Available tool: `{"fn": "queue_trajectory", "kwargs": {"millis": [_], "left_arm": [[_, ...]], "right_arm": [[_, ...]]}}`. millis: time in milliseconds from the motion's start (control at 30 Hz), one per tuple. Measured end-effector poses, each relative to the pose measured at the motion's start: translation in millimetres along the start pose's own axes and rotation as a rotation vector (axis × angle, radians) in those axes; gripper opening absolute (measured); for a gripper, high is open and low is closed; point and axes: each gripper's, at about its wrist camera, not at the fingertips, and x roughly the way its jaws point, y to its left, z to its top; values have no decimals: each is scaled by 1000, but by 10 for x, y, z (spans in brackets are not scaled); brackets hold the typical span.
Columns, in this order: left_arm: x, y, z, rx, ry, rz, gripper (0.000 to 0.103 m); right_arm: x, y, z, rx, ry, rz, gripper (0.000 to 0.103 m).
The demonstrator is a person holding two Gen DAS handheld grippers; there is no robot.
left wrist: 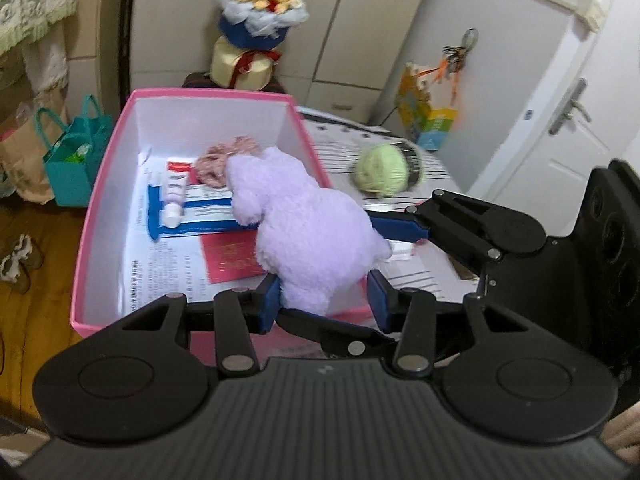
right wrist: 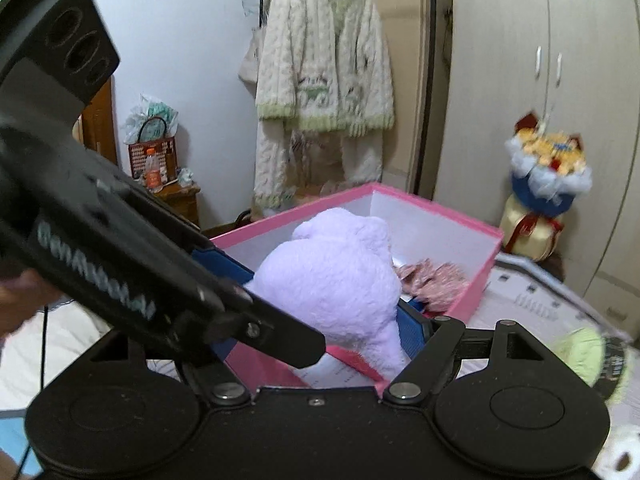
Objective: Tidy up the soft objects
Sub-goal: 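Lower the lilac plush into the box and open the left gripper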
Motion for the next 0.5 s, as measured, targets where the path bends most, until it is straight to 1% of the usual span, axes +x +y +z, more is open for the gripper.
{"fn": "queue_trajectory", "kwargs": {"millis": [133, 267, 367, 500], "left_arm": [[137, 242, 123, -57, 25, -9, 43], [227, 417, 163, -108, 42, -14, 43], [284, 496, 174, -132, 69, -15, 43], [304, 532, 176, -155, 94, 4, 43]], "right_arm": [[230, -52, 91, 2, 48, 20, 81], [393, -110, 133, 3, 94, 49, 81], [471, -115, 144, -17, 119, 73, 81], [539, -131, 175, -41, 136, 113, 81]]}}
